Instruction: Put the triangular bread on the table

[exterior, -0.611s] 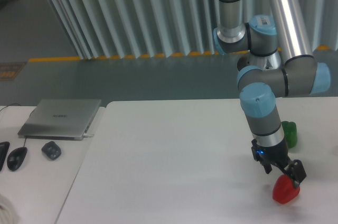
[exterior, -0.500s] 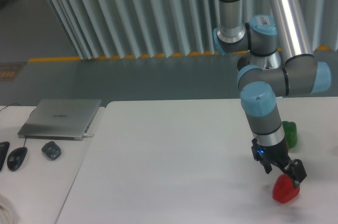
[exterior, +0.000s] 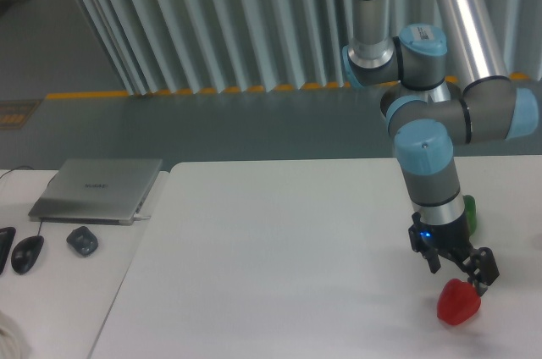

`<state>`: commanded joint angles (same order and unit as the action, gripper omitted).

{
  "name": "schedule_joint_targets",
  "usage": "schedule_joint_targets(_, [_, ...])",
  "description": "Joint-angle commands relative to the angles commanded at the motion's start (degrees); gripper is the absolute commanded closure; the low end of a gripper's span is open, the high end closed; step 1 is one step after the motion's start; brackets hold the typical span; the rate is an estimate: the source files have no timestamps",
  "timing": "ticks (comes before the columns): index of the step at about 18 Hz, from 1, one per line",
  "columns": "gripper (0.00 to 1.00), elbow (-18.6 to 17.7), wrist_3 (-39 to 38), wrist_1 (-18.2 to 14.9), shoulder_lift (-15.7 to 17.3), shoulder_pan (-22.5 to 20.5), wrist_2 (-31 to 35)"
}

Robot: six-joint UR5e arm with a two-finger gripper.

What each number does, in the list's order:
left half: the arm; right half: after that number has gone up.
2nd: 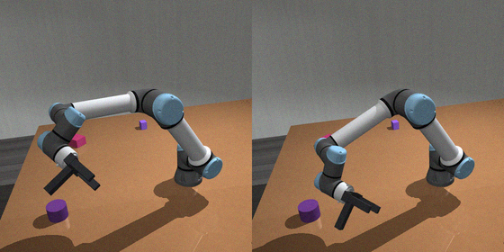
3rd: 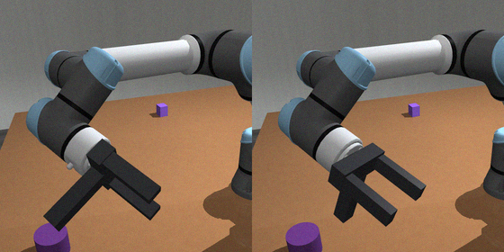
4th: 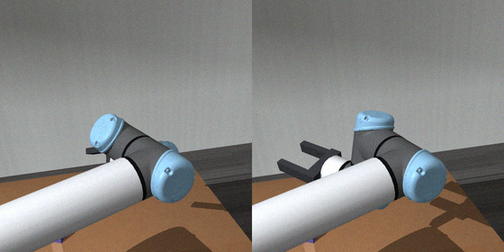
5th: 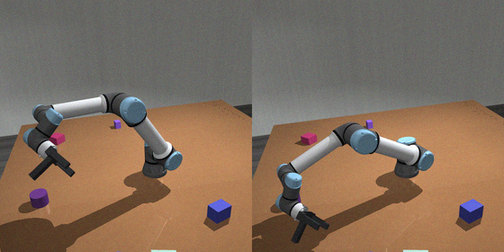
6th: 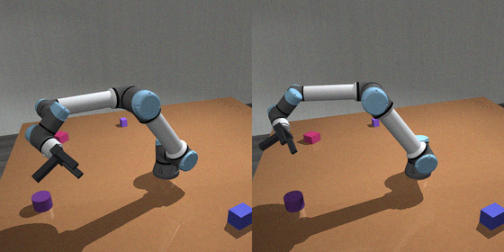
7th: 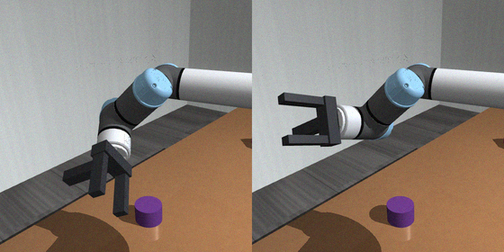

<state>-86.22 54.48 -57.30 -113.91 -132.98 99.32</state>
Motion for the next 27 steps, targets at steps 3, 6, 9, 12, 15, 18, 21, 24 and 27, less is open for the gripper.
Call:
schedule_joint_targets(3, [0.0,-0.09,1.85,0.0,0.62,-1.75,-0.7])
schedule_joint_targets(6, [0.0,0.0,13.16,-0.53,2.2,-5.44,-3.51])
schedule_joint_targets(9, [0.0,0.0,18.02,-0.44,2.2,-7.73,-3.43])
schedule_joint_targets(12, [0.0,-0.35,24.66,-0.44,2.11,-10.88,-3.25])
schedule_joint_targets(15, [0.0,-0.53,31.46,-0.44,2.03,-13.09,-4.22])
schedule_joint_targets(18, [0.0,-0.44,33.75,-0.61,1.85,-14.93,-7.19])
schedule_joint_targets(21, [0.0,-0.44,40.95,-3.76,2.46,-18.88,-11.76])
schedule_joint_targets(24, [0.0,0.09,48.4,-7.64,2.55,-22.58,-14.5])
schedule_joint_targets(27, [0.0,0.26,56.43,-8.96,2.99,-25.92,-14.59])
